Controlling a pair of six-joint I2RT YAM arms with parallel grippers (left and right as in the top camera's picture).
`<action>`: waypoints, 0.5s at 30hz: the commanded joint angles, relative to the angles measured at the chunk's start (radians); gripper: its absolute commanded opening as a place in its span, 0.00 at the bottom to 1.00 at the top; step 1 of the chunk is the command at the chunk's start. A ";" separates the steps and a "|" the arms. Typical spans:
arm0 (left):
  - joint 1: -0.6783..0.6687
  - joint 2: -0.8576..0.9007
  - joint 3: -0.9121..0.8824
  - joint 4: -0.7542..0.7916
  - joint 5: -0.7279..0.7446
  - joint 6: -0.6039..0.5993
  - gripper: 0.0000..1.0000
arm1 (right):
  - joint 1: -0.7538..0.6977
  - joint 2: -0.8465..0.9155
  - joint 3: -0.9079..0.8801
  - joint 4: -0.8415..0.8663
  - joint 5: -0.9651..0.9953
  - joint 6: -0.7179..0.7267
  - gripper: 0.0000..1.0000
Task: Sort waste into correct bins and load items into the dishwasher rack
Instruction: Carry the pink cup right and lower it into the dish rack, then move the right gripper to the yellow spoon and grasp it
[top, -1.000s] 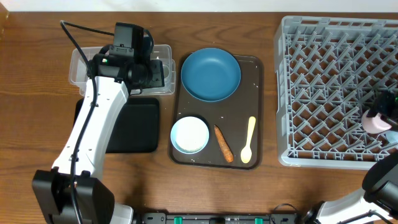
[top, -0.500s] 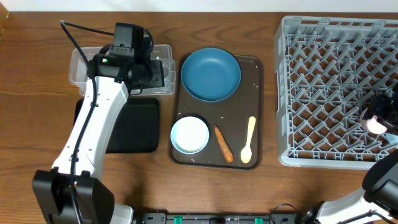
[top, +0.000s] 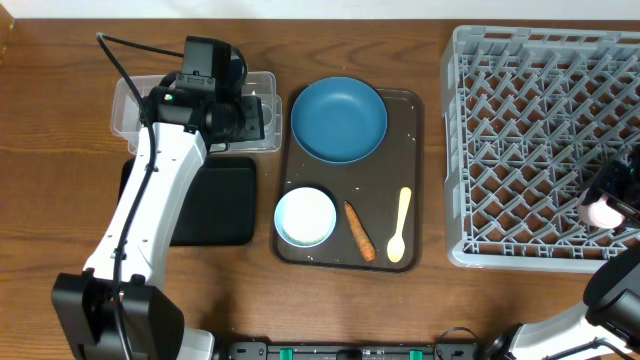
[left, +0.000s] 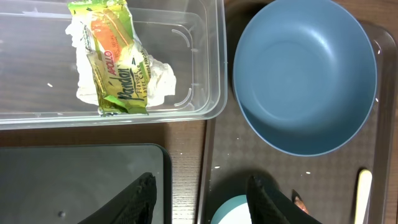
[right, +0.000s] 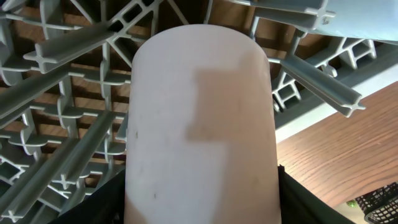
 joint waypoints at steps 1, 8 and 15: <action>-0.001 0.002 0.012 -0.003 -0.017 0.016 0.49 | -0.001 -0.001 0.019 -0.003 -0.016 0.013 0.43; -0.001 0.002 0.012 -0.003 -0.017 0.017 0.49 | -0.001 -0.001 0.019 0.019 -0.017 0.013 0.83; -0.001 0.002 0.012 -0.003 -0.017 0.017 0.49 | -0.001 -0.001 0.019 0.106 -0.089 0.013 0.93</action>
